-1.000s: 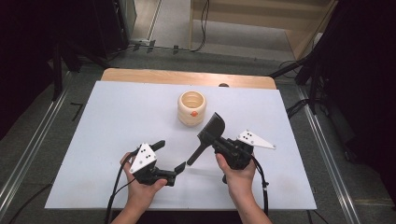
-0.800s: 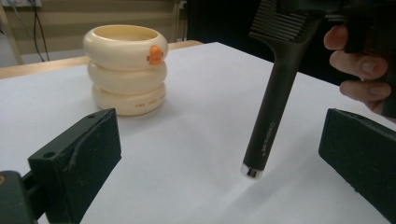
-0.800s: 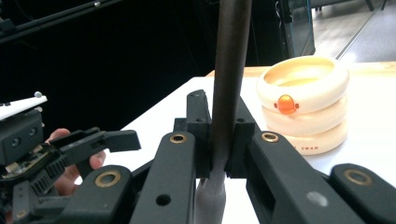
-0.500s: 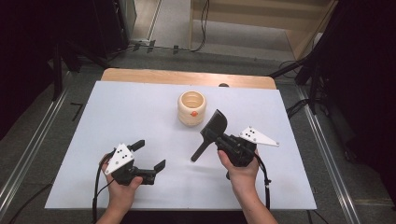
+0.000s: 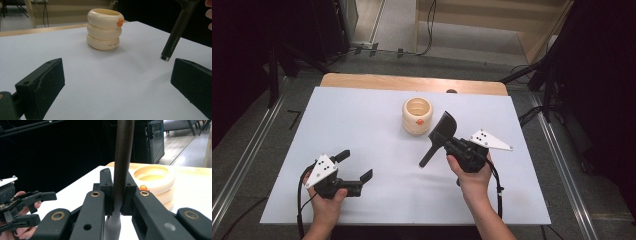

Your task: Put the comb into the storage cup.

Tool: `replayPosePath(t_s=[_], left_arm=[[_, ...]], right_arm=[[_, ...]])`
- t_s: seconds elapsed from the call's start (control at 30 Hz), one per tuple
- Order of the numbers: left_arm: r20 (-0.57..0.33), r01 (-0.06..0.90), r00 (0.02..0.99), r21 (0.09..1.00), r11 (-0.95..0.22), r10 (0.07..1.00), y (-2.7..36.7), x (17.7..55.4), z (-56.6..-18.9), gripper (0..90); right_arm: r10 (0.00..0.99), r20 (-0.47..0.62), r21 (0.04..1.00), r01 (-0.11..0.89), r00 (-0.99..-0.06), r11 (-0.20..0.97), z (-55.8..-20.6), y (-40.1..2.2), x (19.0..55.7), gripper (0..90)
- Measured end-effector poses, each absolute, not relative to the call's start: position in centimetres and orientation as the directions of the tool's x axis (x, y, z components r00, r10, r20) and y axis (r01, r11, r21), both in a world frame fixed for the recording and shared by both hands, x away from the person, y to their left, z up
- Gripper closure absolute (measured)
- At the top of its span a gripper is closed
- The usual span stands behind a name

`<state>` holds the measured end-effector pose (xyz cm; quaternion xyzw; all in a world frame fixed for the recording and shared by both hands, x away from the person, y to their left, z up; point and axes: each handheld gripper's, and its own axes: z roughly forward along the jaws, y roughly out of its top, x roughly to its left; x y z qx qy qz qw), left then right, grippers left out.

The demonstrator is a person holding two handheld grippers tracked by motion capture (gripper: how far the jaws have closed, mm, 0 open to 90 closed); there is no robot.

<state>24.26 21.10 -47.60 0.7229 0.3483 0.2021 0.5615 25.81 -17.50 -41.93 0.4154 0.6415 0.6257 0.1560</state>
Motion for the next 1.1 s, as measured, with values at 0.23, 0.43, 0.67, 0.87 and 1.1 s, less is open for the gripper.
replayPosePath(t_s=[0.23, 0.43, 0.67, 0.87, 1.1], left_arm=[[-0.102, 0.282, 0.656, 0.952, -0.118, 0.748, 22.6, 24.3, -47.7, 0.0], [-0.094, 0.284, 0.637, 0.952, -0.119, 0.765, 23.9, 24.2, -47.9, 0.0], [-0.089, 0.289, 0.619, 0.95, -0.12, 0.78, 25.5, 23.9, -48.0, 0.0], [-0.089, 0.287, 0.6, 0.952, -0.11, 0.795, 26.7, 23.7, -48.1, 0.0], [-0.081, 0.289, 0.583, 0.951, -0.113, 0.809, 27.9, 23.7, -48.2, 0.0]], right_arm=[[0.733, 0.307, 0.937, 0.327, -0.607, -0.121, -41.6, -17.5, 26.2, 81.6], [0.734, 0.288, 0.943, 0.315, -0.615, -0.106, -41.2, -17.5, 26.5, 81.6], [0.736, 0.283, 0.945, 0.311, -0.615, -0.103, -40.7, -17.4, 27.0, 81.6], [0.737, 0.277, 0.947, 0.306, -0.617, -0.099, -40.4, -17.4, 27.6, 81.5], [0.739, 0.279, 0.946, 0.307, -0.614, -0.102, -40.2, -17.5, 28.2, 81.6]])
